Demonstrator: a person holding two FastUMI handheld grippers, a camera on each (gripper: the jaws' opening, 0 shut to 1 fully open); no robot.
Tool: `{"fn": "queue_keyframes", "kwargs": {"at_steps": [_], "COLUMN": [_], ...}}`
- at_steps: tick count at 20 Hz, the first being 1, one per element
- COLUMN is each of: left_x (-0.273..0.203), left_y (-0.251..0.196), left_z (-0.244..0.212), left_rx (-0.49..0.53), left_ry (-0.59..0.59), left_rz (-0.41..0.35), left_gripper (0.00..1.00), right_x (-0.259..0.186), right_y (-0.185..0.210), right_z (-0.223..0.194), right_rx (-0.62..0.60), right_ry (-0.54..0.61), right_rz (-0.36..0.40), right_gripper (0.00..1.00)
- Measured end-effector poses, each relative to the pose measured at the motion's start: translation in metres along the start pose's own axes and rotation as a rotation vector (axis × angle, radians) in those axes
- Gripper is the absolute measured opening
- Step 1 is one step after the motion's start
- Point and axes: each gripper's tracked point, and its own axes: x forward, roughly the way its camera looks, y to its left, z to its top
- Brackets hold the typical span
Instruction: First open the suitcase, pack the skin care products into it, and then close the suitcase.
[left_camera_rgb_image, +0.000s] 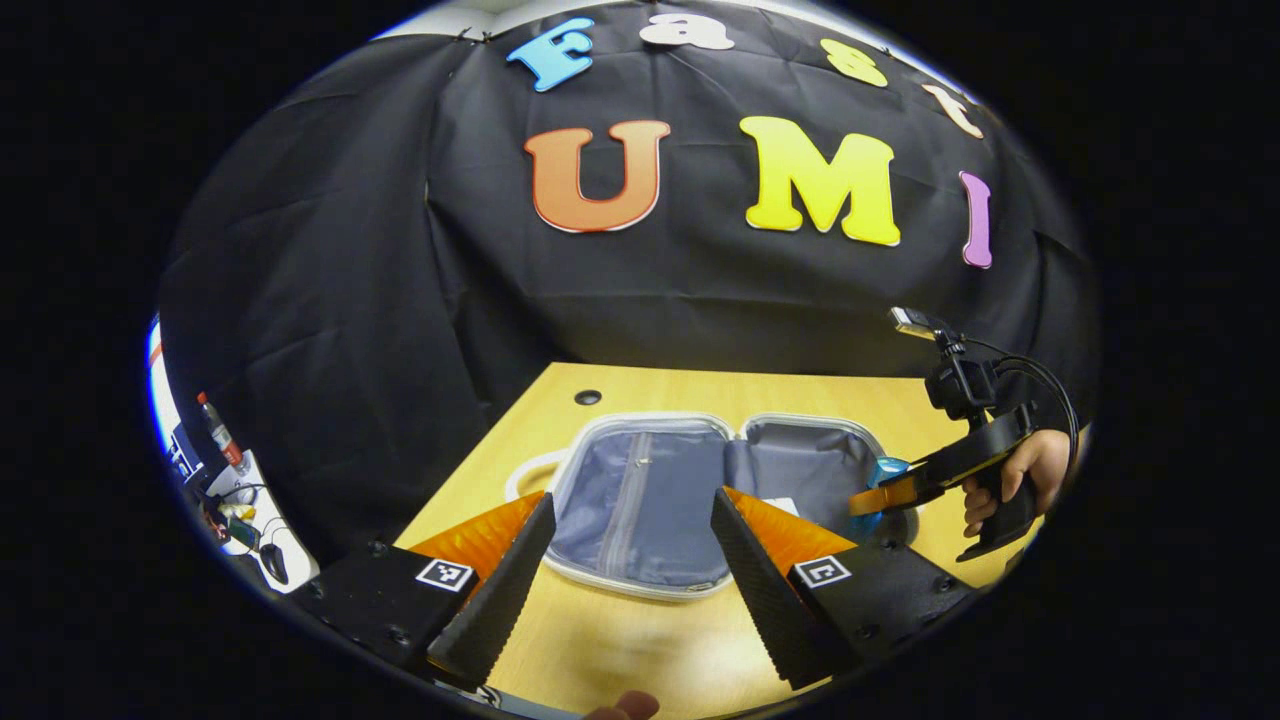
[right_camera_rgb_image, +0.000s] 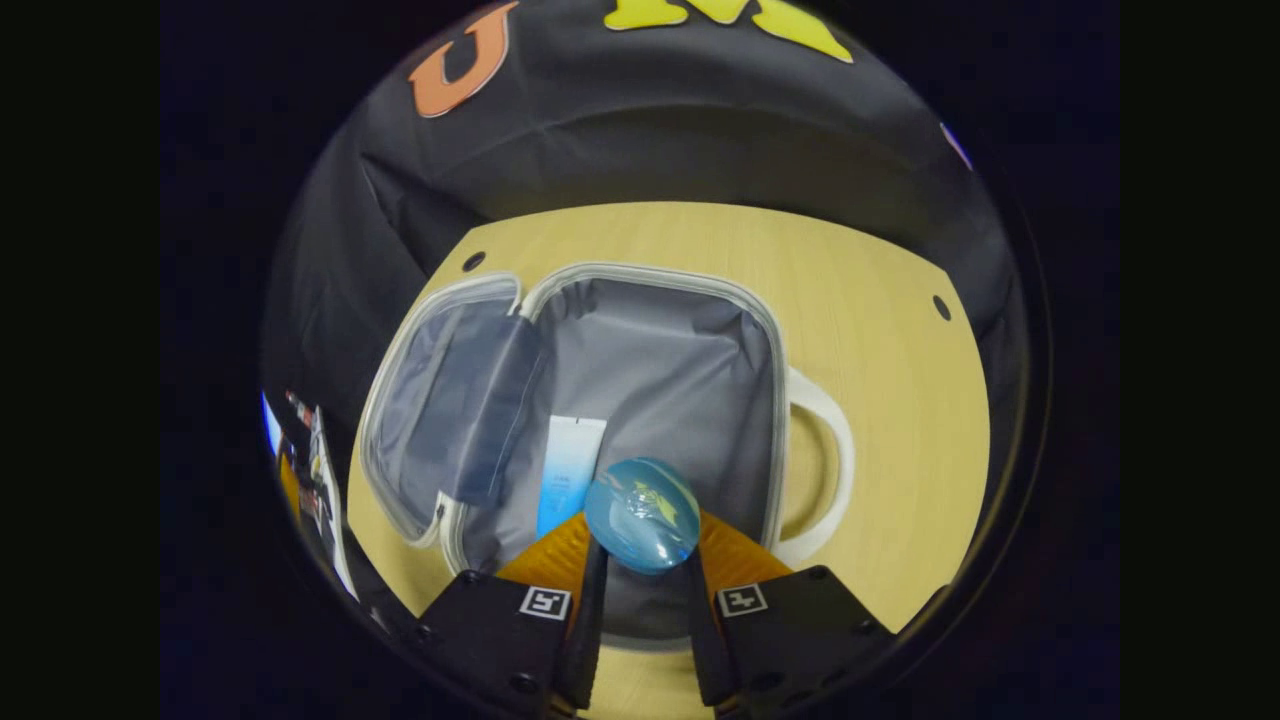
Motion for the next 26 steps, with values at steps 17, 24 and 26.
{"fn": "queue_keyframes", "kwargs": {"at_steps": [17, 24, 26], "left_x": [0.003, 0.039, 0.057], "left_y": [0.05, 0.117, 0.143], "left_z": [-0.054, -0.061, -0.067], "left_rx": [-0.201, -0.344, -0.422], "left_ry": [0.173, 0.196, 0.199], "left_rz": [0.063, 0.14, 0.165], "left_gripper": [1.0, 1.0, 1.0], "right_x": [0.062, 0.004, -0.026], "right_y": [0.006, 0.03, 0.026], "right_z": [-0.015, -0.02, -0.015], "right_rx": [0.157, 0.169, 0.131], "right_ry": [0.157, 0.1, 0.045], "right_rz": [-0.075, 0.049, 0.062], "right_gripper": [0.44, 0.76, 0.77]}}
